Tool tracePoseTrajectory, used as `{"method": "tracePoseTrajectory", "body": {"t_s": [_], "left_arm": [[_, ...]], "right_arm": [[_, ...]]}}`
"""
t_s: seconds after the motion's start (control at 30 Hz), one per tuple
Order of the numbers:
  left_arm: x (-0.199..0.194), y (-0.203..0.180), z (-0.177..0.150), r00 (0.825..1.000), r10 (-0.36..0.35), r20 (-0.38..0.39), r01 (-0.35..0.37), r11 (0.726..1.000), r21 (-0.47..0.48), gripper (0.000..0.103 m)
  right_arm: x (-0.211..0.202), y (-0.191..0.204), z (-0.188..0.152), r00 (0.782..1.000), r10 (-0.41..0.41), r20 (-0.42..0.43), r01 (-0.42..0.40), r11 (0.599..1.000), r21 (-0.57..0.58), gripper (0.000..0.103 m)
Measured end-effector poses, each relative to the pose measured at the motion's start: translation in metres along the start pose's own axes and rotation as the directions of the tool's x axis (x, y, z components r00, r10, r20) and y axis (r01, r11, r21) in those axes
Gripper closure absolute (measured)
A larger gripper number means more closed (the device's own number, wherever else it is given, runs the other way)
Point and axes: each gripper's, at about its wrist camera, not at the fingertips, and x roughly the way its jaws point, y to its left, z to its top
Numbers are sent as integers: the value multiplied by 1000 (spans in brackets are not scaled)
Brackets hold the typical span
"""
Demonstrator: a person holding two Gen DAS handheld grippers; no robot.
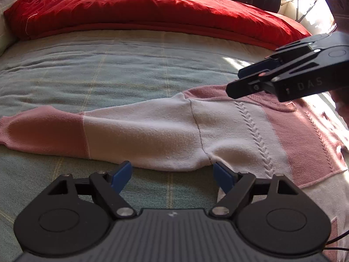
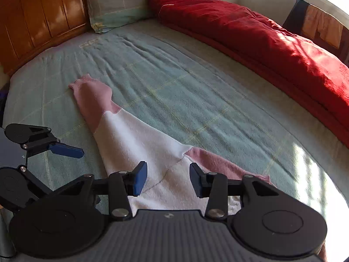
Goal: Fold clothes
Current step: 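Grasp the white sleeve with the right gripper and pull it straight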
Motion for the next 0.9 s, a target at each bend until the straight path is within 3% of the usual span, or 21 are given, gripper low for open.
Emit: {"method": "tracePoseTrajectory", "body": {"t_s": [0.23, 0.5, 0.63, 0.67, 0.73, 0.77, 0.9], "left_arm": [[19, 9, -5, 1000, -29, -5, 29, 999, -26, 21], [17, 3, -15, 987, -150, 55, 149, 989, 15, 21], [16, 10, -19, 983, -170, 71, 171, 985, 4, 21], [17, 12, -19, 983, -169, 70, 170, 985, -6, 21], [19, 16, -21, 984, -166, 68, 168, 985, -25, 21], [21, 18, -21, 987, -144, 68, 146, 989, -30, 21], [21, 21, -23, 992, -109, 71, 111, 993, -33, 21]], "right_arm": [[88, 2, 43, 993, 94, -76, -105, 983, -153, 55], [134, -6, 48, 978, 158, -135, -186, 956, -227, 54], [146, -12, 46, 966, 194, -173, -229, 950, -214, 53], [146, -12, 46, 962, 205, -182, -242, 947, -212, 55], [146, -9, 47, 954, 228, -194, -268, 940, -210, 76], [144, -6, 47, 952, 235, -197, -276, 936, -217, 95], [133, 0, 51, 968, 198, -156, -233, 938, -255, 96]]}}
